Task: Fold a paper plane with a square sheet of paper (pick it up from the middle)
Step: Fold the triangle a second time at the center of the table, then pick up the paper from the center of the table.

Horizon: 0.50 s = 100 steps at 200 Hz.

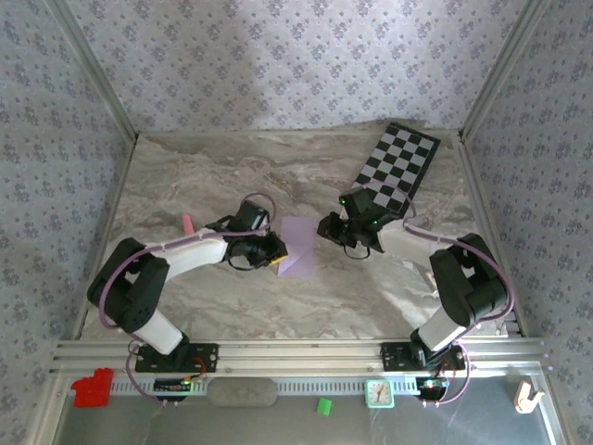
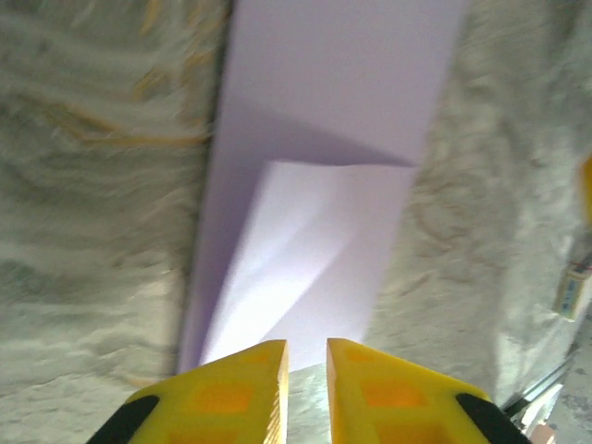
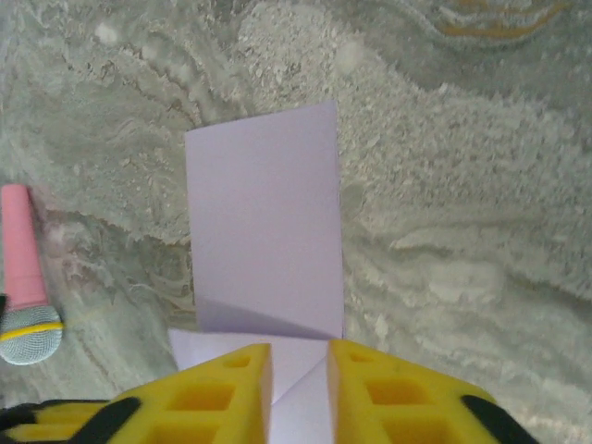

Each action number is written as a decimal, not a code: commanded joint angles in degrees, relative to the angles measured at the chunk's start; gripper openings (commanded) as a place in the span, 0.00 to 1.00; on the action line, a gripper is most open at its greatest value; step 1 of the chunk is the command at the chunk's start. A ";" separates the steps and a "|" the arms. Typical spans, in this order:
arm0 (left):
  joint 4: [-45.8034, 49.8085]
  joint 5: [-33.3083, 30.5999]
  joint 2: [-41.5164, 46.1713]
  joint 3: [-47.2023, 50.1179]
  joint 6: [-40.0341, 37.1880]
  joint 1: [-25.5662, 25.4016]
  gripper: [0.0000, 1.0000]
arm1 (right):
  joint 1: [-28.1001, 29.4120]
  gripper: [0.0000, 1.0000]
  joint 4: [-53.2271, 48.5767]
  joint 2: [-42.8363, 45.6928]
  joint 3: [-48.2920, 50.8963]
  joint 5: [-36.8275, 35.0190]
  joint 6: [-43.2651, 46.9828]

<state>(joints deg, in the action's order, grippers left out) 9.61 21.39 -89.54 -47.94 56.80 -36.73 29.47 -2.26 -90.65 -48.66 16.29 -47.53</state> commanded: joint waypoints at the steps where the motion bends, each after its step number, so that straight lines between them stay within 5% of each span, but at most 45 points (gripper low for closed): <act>1: -2.26 -0.91 1.03 -1.09 -1.55 0.60 0.22 | 0.87 0.32 0.13 1.34 2.45 0.61 -3.79; 36: -6.35 0.06 -3.29 -1.26 -2.04 0.65 0.22 | 2.09 0.43 3.09 0.54 3.97 2.08 -8.07; 100: -6.59 -3.43 -8.22 -0.63 -1.31 1.51 0.18 | 5.57 0.46 8.04 -5.42 1.92 2.92 -16.15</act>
<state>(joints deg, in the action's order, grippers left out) 3.86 20.14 -97.47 -48.40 55.99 -35.94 33.47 4.38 -94.43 -45.21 19.31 -59.48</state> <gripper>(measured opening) 0.184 0.456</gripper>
